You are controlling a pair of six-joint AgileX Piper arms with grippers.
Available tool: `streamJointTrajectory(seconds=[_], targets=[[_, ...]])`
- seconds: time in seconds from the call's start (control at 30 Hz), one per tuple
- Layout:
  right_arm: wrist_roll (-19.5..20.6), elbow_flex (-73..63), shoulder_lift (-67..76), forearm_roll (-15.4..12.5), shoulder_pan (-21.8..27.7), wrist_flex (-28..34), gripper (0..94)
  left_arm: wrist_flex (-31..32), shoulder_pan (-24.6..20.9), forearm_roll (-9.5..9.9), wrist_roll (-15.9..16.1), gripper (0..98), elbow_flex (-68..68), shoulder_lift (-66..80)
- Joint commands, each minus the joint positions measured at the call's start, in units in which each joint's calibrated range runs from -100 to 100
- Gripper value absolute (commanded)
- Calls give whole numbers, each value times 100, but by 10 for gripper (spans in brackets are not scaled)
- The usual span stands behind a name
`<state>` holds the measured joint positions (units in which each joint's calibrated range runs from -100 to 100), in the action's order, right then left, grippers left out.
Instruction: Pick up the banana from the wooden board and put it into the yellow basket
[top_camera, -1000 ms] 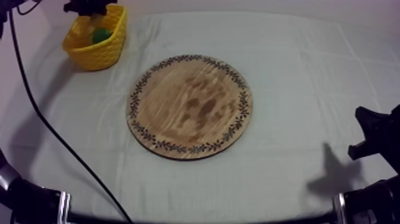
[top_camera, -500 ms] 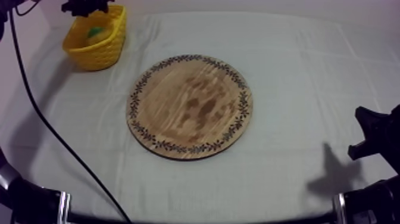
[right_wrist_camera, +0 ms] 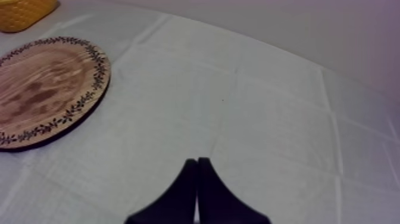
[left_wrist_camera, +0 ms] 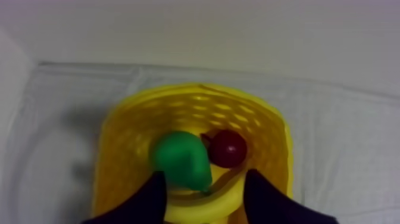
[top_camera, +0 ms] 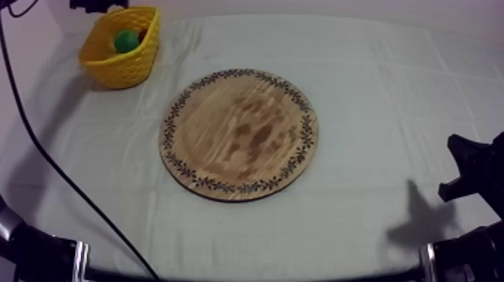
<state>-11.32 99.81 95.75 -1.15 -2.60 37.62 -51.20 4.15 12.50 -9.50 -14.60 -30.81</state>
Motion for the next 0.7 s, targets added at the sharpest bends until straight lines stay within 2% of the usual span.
streamJointTrajectory(seconds=[0.0,0.1,0.2,0.43,0.57,0.67], targets=[[11,-3,0,0,0,4,3,33,-29,-61,34,302,90,217],[11,-3,0,0,0,4,3,27,-80,-173,117,132,220,587],[11,-3,0,0,0,4,3,-44,-139,-286,188,46,375,1019],[11,-3,0,0,0,4,3,-264,-297,-665,494,4,1042,2275],[10,-3,0,0,0,4,3,-323,-342,-744,602,1,1665,3213],[10,-3,0,0,0,4,3,-323,-363,-733,621,0,2301,4060]])
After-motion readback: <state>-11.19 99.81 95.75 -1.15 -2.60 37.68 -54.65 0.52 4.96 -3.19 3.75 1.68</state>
